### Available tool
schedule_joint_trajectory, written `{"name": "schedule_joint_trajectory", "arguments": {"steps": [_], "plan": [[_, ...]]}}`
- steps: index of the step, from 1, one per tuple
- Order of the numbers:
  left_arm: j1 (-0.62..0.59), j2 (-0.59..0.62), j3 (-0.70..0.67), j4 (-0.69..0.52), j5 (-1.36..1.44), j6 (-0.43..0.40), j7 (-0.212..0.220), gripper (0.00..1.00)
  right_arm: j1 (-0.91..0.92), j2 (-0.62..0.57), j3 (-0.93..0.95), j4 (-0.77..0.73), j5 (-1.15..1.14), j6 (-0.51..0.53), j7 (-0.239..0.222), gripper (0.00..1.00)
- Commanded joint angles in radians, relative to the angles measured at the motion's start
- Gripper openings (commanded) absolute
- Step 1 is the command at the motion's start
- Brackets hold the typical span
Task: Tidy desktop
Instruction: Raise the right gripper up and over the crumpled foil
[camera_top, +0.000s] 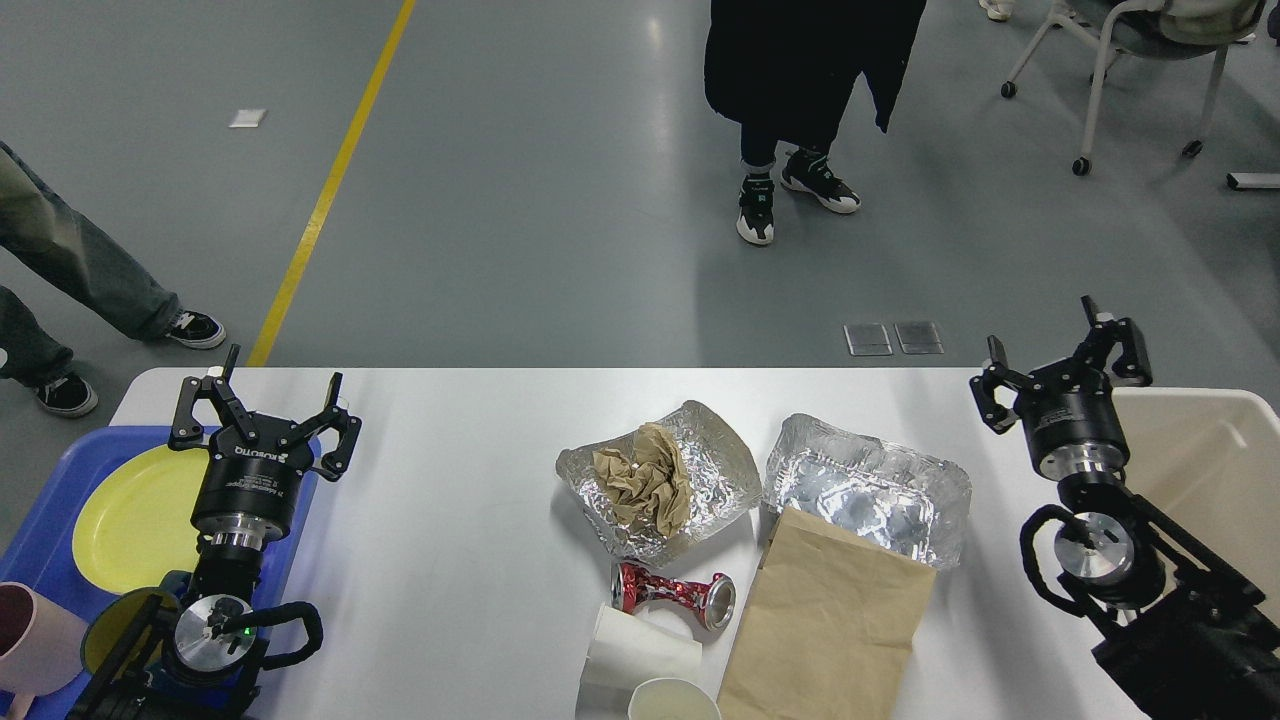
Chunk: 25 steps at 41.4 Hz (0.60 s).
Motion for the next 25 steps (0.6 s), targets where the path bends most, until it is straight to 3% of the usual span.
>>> {"name": "schedule_joint_trajectory", "arguments": {"steps": [1,25], "plan": [[0.000,0.000,0.000,0.000,0.000,0.000,0.000,0.97,-0.048,-0.029,0.002,0.002,0.002,0.004,0.000,1.00],[0.000,0.000,0.000,0.000,0.000,0.000,0.000,0.97,-0.151,-0.017,-0.055,-0.001,0.001,0.010,-0.005,1.00]]}}
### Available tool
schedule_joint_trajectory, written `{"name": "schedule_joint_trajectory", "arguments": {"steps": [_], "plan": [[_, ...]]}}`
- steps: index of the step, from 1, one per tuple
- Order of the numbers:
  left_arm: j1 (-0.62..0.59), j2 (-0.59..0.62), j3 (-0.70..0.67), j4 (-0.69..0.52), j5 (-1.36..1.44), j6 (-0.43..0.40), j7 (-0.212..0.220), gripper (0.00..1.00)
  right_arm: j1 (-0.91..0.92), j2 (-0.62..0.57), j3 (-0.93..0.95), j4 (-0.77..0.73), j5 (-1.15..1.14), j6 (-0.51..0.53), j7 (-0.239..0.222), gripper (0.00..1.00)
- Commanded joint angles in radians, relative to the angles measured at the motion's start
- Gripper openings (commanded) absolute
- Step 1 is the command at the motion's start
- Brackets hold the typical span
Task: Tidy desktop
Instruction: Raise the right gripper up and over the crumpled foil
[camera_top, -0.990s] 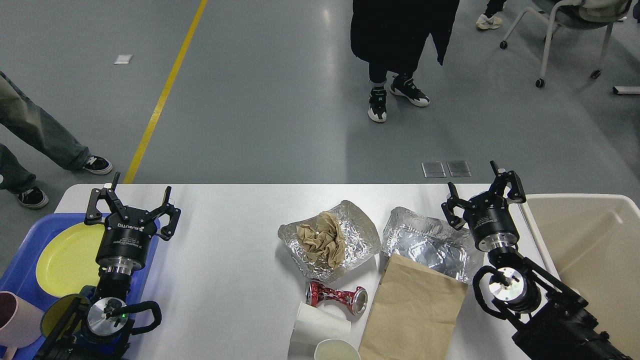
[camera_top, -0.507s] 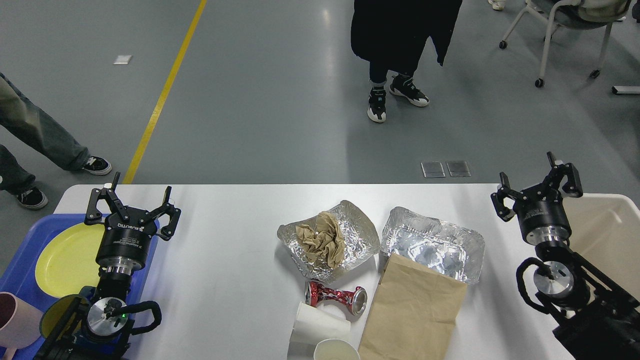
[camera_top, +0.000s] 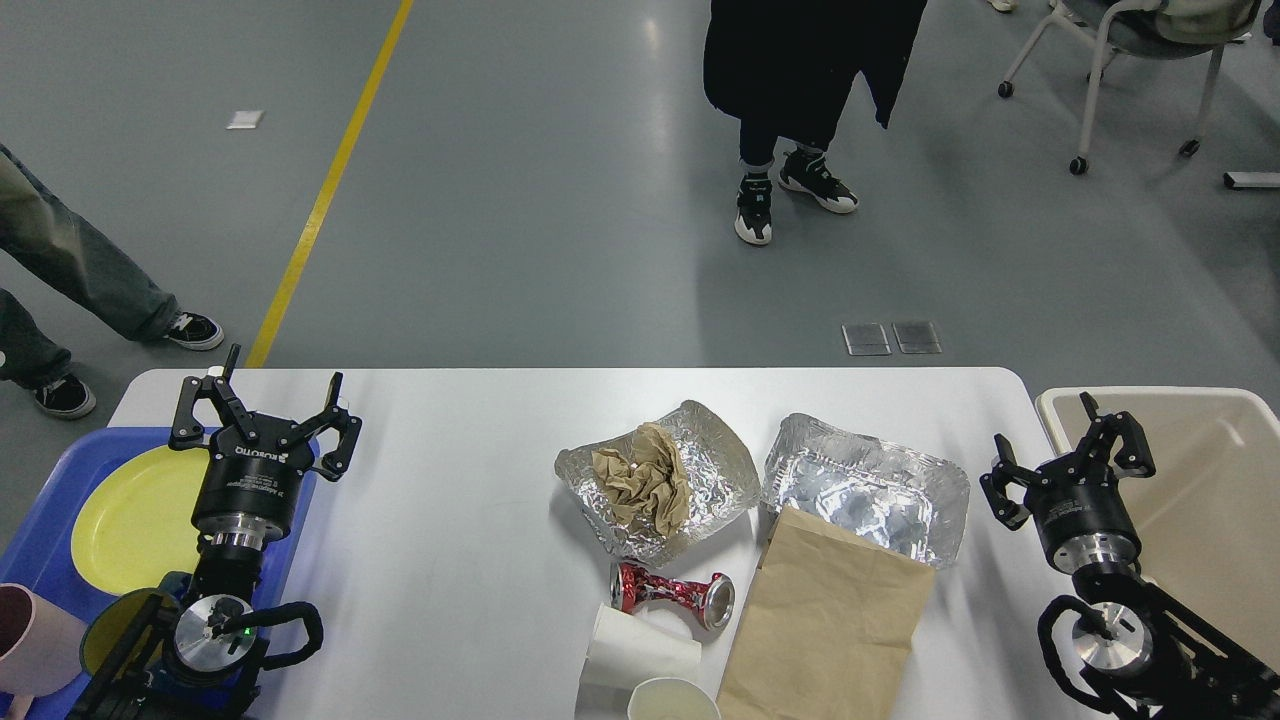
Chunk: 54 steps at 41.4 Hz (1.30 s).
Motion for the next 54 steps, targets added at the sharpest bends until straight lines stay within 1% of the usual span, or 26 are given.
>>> {"name": "schedule_joint_trajectory", "arguments": {"steps": [1,11,17,24,29,31,37,41,46,47,54], "plan": [[0.000,0.000,0.000,0.000,0.000,0.000,0.000,0.97,0.000,0.001,-0.003,-0.001,0.000,0.003,0.001,1.00],[0.000,-0.001,0.000,0.000,0.000,0.000,0.000,0.97,0.003,0.004,-0.015,-0.003,0.001,0.005,0.005,1.00],[0.000,0.000,0.000,0.000,0.000,0.000,0.000,0.97,0.011,0.036,-0.009,0.011,0.001,0.006,0.005,1.00],[0.000,0.000,0.000,0.000,0.000,0.000,0.000,0.97,0.022,0.028,-0.023,0.011,-0.002,0.008,0.002,1.00],[0.000,0.000,0.000,0.000,0.000,0.000,0.000,0.97,0.086,0.018,-0.096,0.006,-0.004,0.008,-0.002,1.00],[0.000,0.000,0.000,0.000,0.000,0.000,0.000,0.97,0.097,-0.004,-0.139,0.014,-0.004,0.008,-0.002,1.00],[0.000,0.000,0.000,0.000,0.000,0.000,0.000,0.97,0.166,-0.136,-0.276,0.061,0.004,0.005,0.002,1.00],[0.000,0.000,0.000,0.000,0.000,0.002,0.000,0.97,0.246,-0.219,-0.424,0.066,0.004,0.008,0.004,1.00],[0.000,0.000,0.000,0.000,0.000,0.000,0.000,0.97,0.407,-0.331,-0.671,0.080,0.006,0.035,0.004,1.00],[0.000,0.000,0.000,0.000,0.000,0.002,0.000,0.97,0.472,-0.364,-0.779,0.080,0.006,0.060,0.004,1.00],[0.000,0.000,0.000,0.000,0.000,0.000,0.000,0.97,0.732,-0.407,-1.116,0.098,0.007,0.167,0.004,1.00]]}}
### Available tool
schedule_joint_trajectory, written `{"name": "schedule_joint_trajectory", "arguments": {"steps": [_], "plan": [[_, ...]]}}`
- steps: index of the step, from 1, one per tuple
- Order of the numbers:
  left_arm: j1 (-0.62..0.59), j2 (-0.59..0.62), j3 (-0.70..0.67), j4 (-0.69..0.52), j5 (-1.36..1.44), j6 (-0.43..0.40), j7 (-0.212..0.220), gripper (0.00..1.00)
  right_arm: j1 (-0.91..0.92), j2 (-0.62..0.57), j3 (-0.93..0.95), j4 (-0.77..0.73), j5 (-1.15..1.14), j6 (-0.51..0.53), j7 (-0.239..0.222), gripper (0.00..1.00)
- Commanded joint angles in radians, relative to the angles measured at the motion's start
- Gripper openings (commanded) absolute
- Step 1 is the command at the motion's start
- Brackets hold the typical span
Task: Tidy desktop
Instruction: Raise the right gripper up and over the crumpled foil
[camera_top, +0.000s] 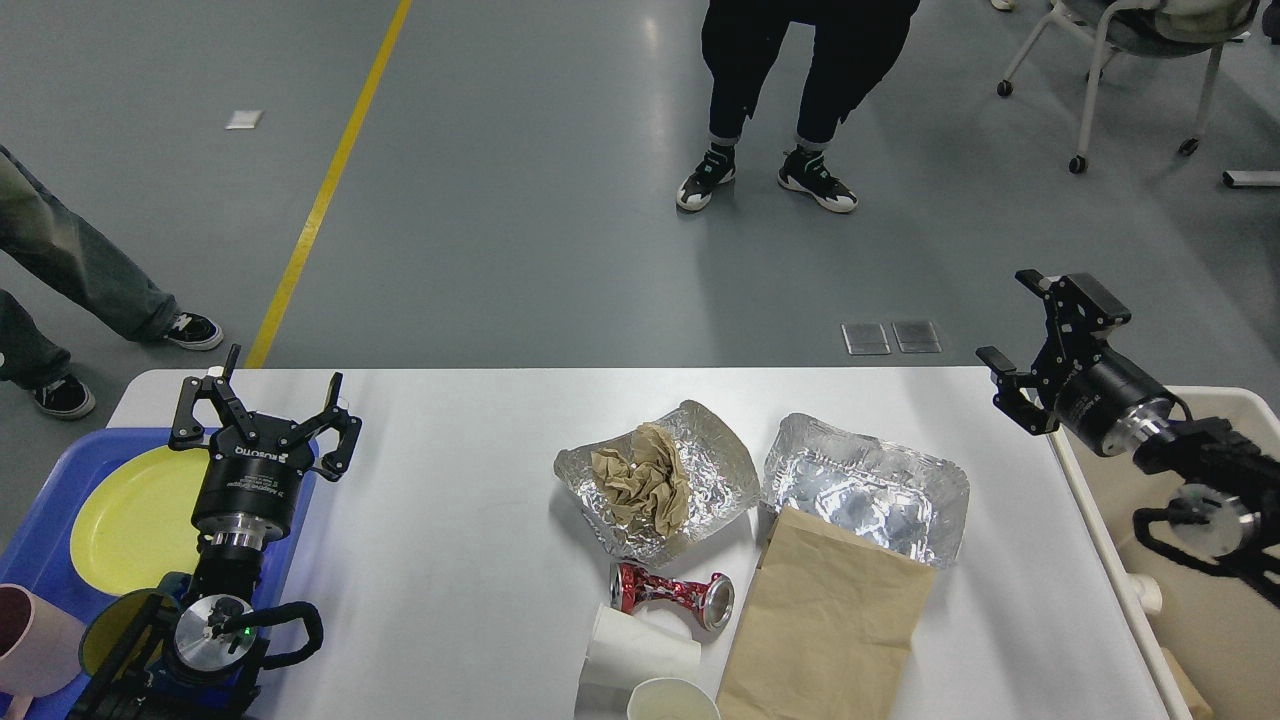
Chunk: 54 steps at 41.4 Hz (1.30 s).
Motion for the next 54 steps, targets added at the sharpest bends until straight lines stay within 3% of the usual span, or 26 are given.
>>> {"name": "schedule_joint_trajectory", "arguments": {"steps": [1,11,17,21,29,32,33,36,39,47,54], "plan": [[0.000,0.000,0.000,0.000,0.000,0.000,0.000,0.97,0.223,-0.030,-0.291,0.012,0.001,0.087,0.000,1.00],[0.000,0.000,0.000,0.000,0.000,0.000,0.000,0.97,0.651,0.028,-0.940,0.037,0.001,0.157,0.000,1.00],[0.000,0.000,0.000,0.000,0.000,0.000,0.000,0.97,0.818,0.084,-1.102,0.086,0.001,0.292,-0.008,1.00],[0.000,0.000,0.000,0.000,0.000,0.000,0.000,0.97,0.968,0.183,-1.222,0.147,-0.007,0.364,-0.026,1.00],[0.000,0.000,0.000,0.000,0.000,0.000,0.000,0.97,1.237,0.378,-1.412,0.353,-0.002,0.389,-0.152,1.00],[0.000,0.000,0.000,0.000,0.000,0.000,0.000,0.97,1.358,0.427,-1.442,0.469,-0.002,0.435,-0.269,1.00],[0.000,0.000,0.000,0.000,0.000,0.000,0.000,0.97,1.405,0.447,-1.446,0.516,-0.002,0.446,-0.327,1.00],[0.000,0.000,0.000,0.000,0.000,0.000,0.000,0.97,1.478,0.469,-1.448,0.601,-0.002,0.458,-0.416,1.00],[0.000,0.000,0.000,0.000,0.000,0.001,0.000,0.97,1.556,0.489,-1.443,0.685,0.001,0.458,-0.476,1.00],[0.000,0.000,0.000,0.000,0.000,0.000,0.000,0.97,1.685,0.513,-1.462,0.831,0.097,0.452,-0.549,1.00],[0.000,0.000,0.000,0.000,0.000,0.000,0.002,0.97,1.676,0.518,-1.463,0.833,0.120,0.441,-0.556,1.00]]}}
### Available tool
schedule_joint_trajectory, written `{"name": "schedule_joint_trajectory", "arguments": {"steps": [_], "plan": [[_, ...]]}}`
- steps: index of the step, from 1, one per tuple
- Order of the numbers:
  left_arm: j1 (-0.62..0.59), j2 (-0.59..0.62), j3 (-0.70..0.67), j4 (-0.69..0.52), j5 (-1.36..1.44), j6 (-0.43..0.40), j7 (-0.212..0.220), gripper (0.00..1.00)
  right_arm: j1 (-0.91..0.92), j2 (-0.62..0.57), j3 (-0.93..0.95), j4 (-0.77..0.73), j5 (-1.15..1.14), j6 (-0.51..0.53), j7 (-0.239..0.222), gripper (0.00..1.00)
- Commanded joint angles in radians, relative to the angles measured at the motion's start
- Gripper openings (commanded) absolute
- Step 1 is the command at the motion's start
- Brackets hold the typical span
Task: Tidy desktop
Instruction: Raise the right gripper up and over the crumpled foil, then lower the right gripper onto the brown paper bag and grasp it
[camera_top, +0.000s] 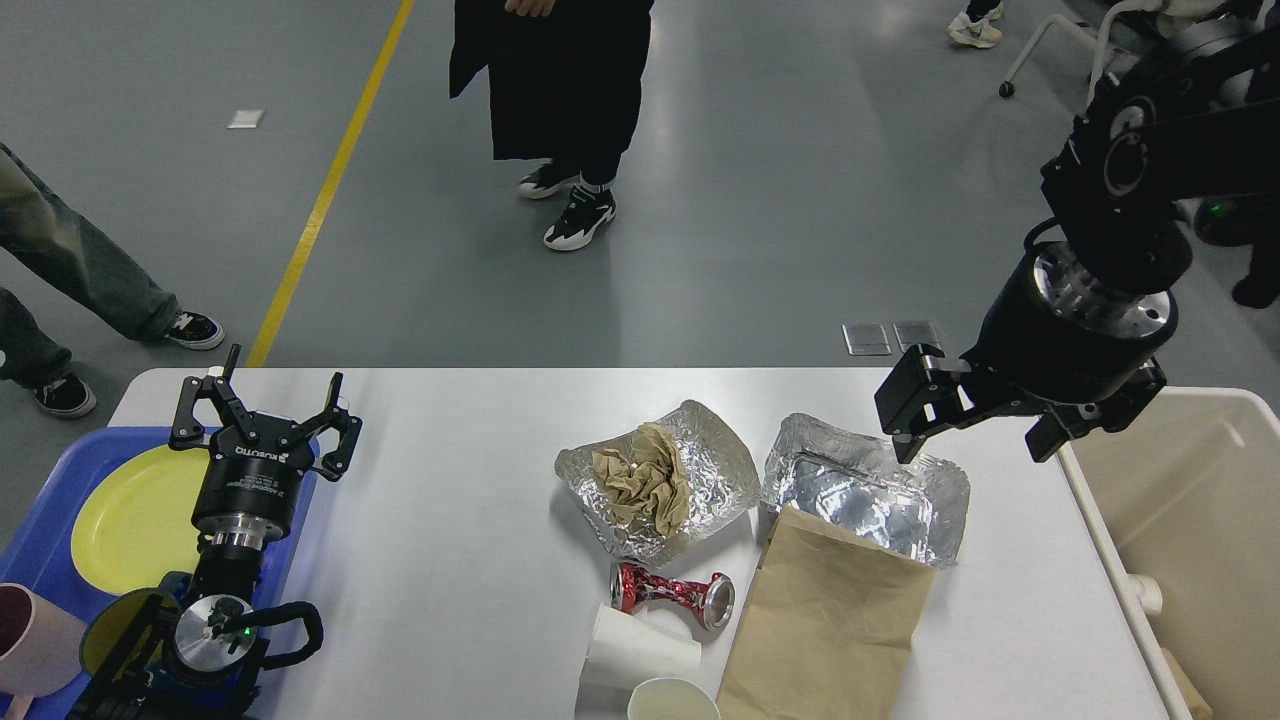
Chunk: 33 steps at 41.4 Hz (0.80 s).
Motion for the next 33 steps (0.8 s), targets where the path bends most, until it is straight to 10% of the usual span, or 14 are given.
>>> {"name": "schedule_joint_trajectory", "arguments": {"steps": [1,11,33], "plan": [[0.000,0.000,0.000,0.000,0.000,0.000,0.001,0.97,-0.011,0.005,-0.001,0.003,0.020,-0.010,-0.005,1.00],[0.000,0.000,0.000,-0.001,0.001,0.000,0.001,0.97,-0.205,-0.019,-0.002,-0.004,0.023,-0.087,-0.005,0.98],[0.000,0.000,0.000,0.000,0.000,0.000,0.001,0.97,-0.814,-0.025,0.099,-0.095,0.081,-0.627,0.009,0.98]]}}
